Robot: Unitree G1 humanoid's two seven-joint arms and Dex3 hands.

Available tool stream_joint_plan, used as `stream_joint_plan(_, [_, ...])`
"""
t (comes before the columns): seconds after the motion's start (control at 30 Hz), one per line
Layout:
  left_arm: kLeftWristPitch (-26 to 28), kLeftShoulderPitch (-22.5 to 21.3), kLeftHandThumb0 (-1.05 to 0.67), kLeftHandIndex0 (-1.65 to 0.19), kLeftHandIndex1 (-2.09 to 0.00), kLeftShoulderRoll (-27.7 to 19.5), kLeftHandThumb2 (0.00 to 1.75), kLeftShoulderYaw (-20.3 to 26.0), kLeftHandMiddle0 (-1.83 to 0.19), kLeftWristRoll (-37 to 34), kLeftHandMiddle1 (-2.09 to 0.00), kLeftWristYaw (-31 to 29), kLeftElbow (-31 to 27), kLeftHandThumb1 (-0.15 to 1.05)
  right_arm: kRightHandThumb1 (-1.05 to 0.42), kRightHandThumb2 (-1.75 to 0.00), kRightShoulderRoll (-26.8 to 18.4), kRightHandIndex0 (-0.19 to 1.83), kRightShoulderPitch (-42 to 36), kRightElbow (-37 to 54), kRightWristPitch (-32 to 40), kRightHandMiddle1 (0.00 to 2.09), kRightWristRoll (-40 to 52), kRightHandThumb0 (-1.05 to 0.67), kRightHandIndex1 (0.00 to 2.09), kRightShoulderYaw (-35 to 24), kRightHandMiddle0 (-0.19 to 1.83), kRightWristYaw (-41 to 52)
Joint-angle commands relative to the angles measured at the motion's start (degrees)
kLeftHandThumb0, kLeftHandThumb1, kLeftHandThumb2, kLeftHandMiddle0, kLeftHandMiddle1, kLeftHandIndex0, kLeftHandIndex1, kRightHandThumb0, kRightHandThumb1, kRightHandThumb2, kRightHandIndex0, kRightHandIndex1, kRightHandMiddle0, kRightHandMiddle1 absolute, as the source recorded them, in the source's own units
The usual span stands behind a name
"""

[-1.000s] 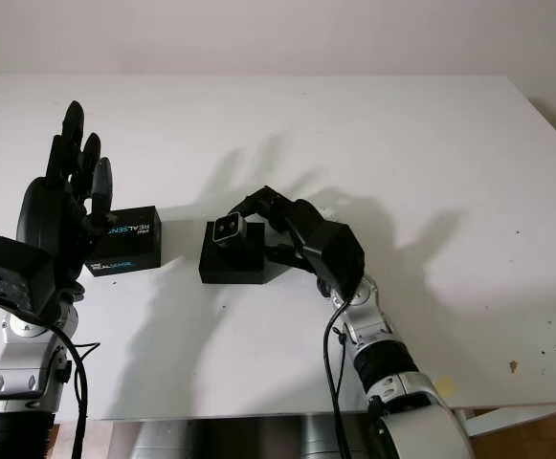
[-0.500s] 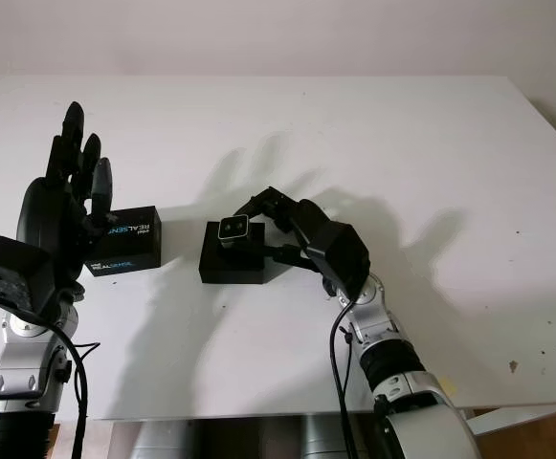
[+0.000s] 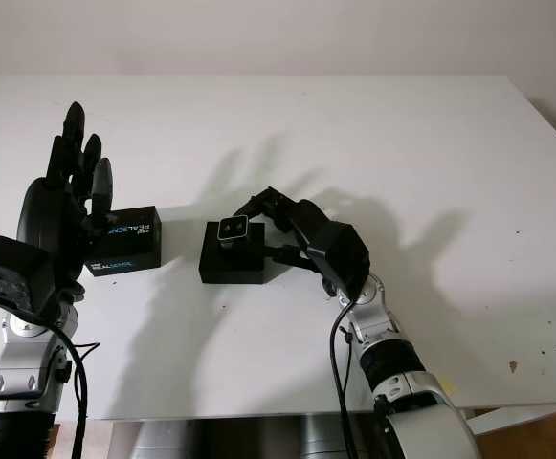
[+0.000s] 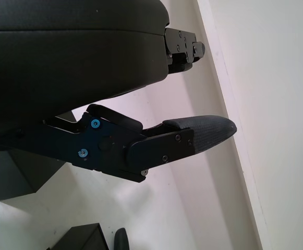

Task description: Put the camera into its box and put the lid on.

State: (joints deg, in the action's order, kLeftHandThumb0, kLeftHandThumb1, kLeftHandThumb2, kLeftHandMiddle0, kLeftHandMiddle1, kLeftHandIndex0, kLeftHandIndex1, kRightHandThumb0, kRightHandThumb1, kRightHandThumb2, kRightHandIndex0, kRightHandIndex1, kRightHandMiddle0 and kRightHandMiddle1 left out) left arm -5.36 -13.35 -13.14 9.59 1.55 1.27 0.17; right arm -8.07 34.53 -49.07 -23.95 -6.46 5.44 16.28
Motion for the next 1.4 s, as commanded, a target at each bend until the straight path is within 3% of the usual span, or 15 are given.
stream_joint_plan(0.0, [-0.2,0.2,-0.71,0.05,-0.05,0.2,0.62,0.1,-0.01,0.1,-0.05,0.0,-0.8,1.05,-0.98,-0.05,0.1,0.27,0.0,1.0,-0.4,1.54,0.0,-0.52,0.05,0.2,0.34,0.0])
stream_joint_plan(1.37, [0.2,0.5,-0.71,0.05,-0.05,0.0,0.62,0.2,-0.01,-0.2,-0.05,-0.4,-1.4,1.05,-0.99,-0.05,-0.6,0.28,-1.3,2.2,0.0,1.56,-1.1,-0.52,0.05,0.5,0.32,-2.2])
